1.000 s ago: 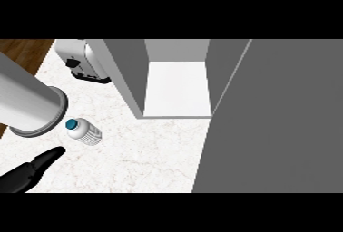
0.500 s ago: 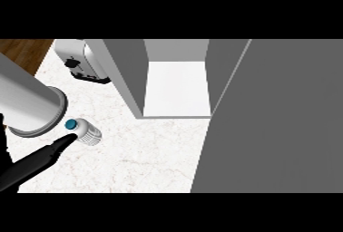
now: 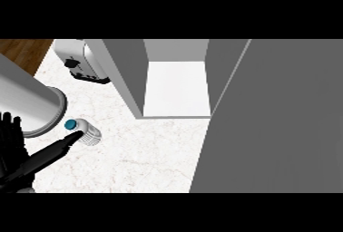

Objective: Pick up the bottled water, place it into the cabinet and close the cabinet

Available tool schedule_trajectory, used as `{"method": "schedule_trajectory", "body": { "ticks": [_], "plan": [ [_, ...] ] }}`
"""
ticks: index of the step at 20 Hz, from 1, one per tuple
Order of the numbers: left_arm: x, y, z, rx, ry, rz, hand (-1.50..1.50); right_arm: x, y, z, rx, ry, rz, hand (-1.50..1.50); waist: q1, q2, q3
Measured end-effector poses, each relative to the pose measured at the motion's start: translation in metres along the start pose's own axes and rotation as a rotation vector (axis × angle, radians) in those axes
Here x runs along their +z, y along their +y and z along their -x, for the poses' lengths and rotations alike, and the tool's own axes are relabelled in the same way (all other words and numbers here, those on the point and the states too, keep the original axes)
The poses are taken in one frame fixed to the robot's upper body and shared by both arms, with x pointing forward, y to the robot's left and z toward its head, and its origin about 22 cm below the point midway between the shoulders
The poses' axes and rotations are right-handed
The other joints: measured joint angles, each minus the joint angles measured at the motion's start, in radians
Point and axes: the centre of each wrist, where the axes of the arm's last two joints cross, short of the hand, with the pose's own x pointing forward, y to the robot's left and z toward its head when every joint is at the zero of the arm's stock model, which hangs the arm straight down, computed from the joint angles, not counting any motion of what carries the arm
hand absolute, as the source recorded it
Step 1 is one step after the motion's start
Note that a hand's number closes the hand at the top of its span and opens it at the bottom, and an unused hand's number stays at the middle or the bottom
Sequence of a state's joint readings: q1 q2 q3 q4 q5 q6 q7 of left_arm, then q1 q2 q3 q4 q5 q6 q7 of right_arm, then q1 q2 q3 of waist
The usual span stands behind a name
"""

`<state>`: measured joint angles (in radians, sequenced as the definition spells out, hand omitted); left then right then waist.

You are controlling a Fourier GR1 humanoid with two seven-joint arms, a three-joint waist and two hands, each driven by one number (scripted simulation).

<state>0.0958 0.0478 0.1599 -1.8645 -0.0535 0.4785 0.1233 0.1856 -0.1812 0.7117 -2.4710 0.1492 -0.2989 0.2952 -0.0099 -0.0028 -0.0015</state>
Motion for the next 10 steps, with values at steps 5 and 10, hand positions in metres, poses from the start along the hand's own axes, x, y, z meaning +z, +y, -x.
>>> {"method": "schedule_trajectory", "body": {
  "ticks": [5,10],
  "plan": [
    [-0.011,-0.008,0.028,-0.007,0.03,0.015,-1.5,-0.001,0.005,0.001,-0.008,-0.002,0.003,-1.5,-0.002,0.0,0.0],
    [-0.009,-0.011,0.058,-0.009,0.041,0.031,-1.5,-0.006,0.006,0.002,0.002,0.009,0.004,-1.5,0.0,0.001,0.0]
  ]
}}
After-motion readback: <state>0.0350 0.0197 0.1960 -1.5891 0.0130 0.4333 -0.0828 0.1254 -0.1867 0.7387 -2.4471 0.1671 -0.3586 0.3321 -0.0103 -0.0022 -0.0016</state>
